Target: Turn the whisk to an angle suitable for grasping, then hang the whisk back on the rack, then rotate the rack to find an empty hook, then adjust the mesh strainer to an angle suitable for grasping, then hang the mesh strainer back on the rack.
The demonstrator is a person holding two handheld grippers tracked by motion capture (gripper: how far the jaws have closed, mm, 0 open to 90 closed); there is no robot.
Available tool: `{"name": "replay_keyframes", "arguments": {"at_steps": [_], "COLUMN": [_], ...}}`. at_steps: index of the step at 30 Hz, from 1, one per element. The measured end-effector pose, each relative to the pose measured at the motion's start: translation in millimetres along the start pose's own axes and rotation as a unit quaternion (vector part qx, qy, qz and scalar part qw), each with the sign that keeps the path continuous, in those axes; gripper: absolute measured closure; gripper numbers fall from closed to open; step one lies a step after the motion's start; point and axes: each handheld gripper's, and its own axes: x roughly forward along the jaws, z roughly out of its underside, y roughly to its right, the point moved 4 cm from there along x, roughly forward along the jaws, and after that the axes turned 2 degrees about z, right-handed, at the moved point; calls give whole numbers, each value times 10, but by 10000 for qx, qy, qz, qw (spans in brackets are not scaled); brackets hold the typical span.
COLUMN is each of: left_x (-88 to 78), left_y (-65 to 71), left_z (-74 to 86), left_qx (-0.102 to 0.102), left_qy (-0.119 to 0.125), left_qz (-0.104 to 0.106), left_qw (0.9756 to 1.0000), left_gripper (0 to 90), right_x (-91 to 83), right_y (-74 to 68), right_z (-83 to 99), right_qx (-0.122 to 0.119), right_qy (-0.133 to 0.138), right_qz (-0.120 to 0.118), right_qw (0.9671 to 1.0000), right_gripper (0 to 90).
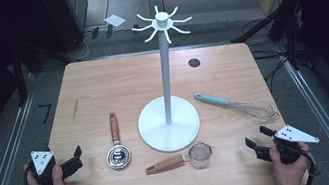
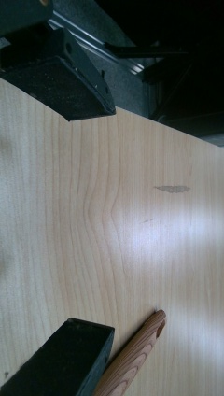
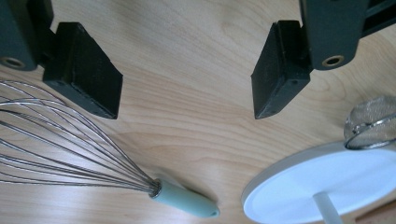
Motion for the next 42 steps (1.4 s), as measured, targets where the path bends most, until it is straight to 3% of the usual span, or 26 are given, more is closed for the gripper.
{"name": "replay_keyframes", "arguments": {"at_steps": [3, 4, 6, 7, 8, 13, 14, 16, 18, 20, 23, 26, 30, 31, 33, 34, 35, 38, 41, 42], "left_x": [13, 8, -9, -25, -31, 3, -10, -11, 0, -1, -6, 4, 16, 16, 20, 21, 21, 25, 28, 35], "left_y": [23, 34, 49, 40, 38, 12, 25, 44, 43, 9, -12, -8, 8, 8, 7, 2, 2, 2, 5, 11], "left_z": [-2, -1, 0, 2, 2, -5, -4, -3, -4, -4, -3, -4, -3, -3, -4, -4, -4, -7, -7, -7], "left_qx": [114, 196, 241, 202, 180, 50, 150, 230, 258, 52, -46, -32, 44, 62, 28, 10, 10, 13, 34, 76], "left_qy": [-17, 13, 124, 195, 239, 82, 157, 180, 110, 95, 74, 37, -10, -31, -31, -39, -39, -38, -51, -65], "left_qz": [21, 44, -60, -258, -327, -511, -527, -469, -353, -187, -92, -86, -137, -119, -97, -81, -81, -40, -55, -46], "left_qw": [9999, 9998, 9996, 9993, 9990, 9986, 9984, 9985, 9990, 9998, 9999, 10000, 9999, 9999, 9999, 10000, 10000, 10000, 10000, 9999], "left_gripper": [0, 0, 0, 0, 0, 0, 0, 0, 0, 0, 0, 0, 0, 0, 0, 0, 0, 0, 0, 0], "right_x": [0, 6, 12, 37, 50, 73, 77, 83, 112, 127, 142, 158, 181, 205, 239, 283, 283, 355, 388, 429], "right_y": [-9, -9, -9, -19, -36, -125, -168, -186, -239, -236, -212, -178, -167, -166, -185, -198, -198, -190, -168, -128], "right_z": [-13, -33, -40, -39, -41, -138, -211, -238, -337, -386, -461, -639, -746, -793, -848, -880, -880, -980, -1036, -1079], "right_qx": [-148, -351, -437, -525, -573, -894, -839, -871, -1091, -1154, -1176, -1279, -1395, -1431, -1594, -1793, -1793, -2009, -1997, -2033], "right_qy": [-100, -217, -283, -452, -533, -688, -817, -873, -1144, -1249, -1257, -1345, -1412, -1414, -1476, -1619, -1619, -1742, -1778, -1875], "right_qz": [22, 54, 29, -22, -34, -23, -227, -291, -216, -146, -75, -47, 2, 82, 219, 210, 210, 267, 252, 242], "right_qw": [9998, 9991, 9986, 9976, 9969, 9936, 9929, 9919, 9872, 9853, 9851, 9826, 9801, 9795, 9759, 9702, 9702, 9636, 9633, 9607], "right_gripper": [257, 263, 254, 240, 240, 267, 300, 304, 314, 320, 322, 320, 285, 322, 354, 358, 358, 354, 353, 380]}}
